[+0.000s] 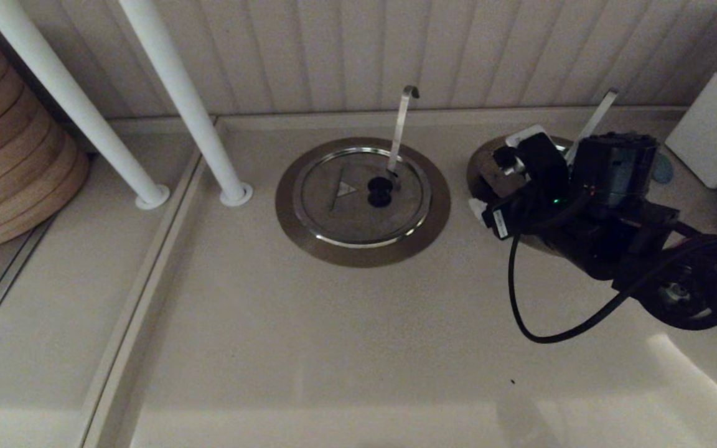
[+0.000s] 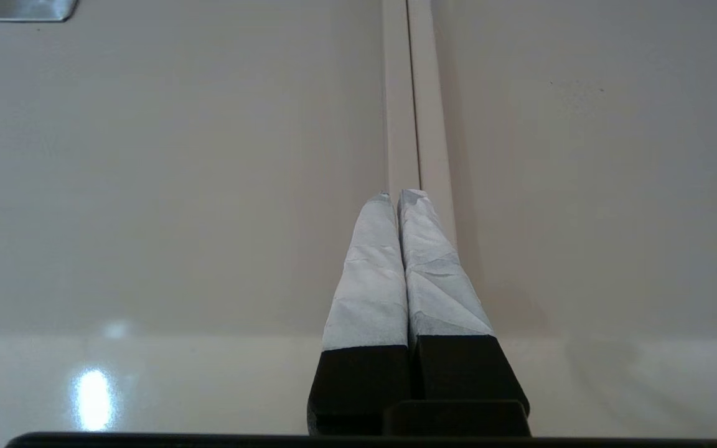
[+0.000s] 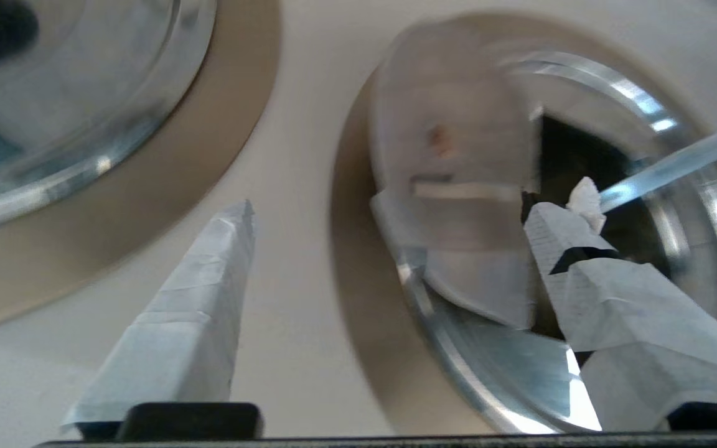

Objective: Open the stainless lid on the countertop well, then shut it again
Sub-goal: Close the lid

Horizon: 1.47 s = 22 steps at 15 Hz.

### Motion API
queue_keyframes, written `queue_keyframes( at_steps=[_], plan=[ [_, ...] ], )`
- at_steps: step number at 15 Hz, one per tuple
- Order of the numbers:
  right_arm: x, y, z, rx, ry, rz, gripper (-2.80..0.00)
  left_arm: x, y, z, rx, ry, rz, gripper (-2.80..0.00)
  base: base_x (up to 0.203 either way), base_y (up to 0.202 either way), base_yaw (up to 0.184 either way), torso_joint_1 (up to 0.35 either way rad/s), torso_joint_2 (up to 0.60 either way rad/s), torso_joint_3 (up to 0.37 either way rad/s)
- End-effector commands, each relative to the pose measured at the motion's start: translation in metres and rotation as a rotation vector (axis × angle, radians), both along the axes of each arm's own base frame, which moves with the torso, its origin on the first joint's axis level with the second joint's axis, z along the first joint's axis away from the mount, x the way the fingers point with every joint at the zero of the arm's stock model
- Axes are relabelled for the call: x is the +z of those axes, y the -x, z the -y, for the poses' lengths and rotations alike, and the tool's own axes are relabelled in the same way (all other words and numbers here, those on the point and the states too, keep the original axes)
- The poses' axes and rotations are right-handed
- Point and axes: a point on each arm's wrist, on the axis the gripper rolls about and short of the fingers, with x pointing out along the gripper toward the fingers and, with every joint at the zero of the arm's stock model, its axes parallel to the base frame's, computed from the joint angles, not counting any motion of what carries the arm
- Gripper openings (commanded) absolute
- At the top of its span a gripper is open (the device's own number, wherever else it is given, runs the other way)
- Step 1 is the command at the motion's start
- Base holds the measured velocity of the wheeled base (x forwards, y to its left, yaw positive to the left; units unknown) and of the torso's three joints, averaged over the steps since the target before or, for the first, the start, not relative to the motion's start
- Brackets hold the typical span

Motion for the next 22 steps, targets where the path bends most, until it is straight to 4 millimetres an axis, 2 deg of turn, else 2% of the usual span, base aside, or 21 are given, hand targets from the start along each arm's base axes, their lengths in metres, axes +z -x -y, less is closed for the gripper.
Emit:
queue_keyframes(
  at_steps=[1,3,8,15,22],
  plan=[
    [-0.018,-0.018,0.000,-0.021,0.015,-0.025,0.00,0.000,0.000,0.000,0.000,0.000,-0.001,-2.80,0.000,0.000,0.000,0.000,0.00,0.000],
    [-0.015,-0.025,0.005,-0.043,0.009,0.023,0.00,0.000,0.000,0.000,0.001,0.000,-0.001,-2.80,0.000,0.000,0.000,0.000,0.00,0.000],
    [-0.005,-0.024,0.008,-0.051,-0.008,0.063,0.00,0.000,0.000,0.000,0.001,0.000,-0.001,-2.80,0.000,0.000,0.000,0.000,0.00,0.000],
    [0.011,-0.032,0.033,-0.121,-0.026,0.116,0.00,0.000,0.000,0.000,0.001,0.000,-0.001,-2.80,0.000,0.000,0.000,0.000,0.00,0.000],
    [0.035,-0.030,0.051,-0.166,-0.056,0.191,0.00,0.000,0.000,0.000,0.001,0.000,-0.001,-2.80,0.000,0.000,0.000,0.000,0.00,0.000]
  ],
)
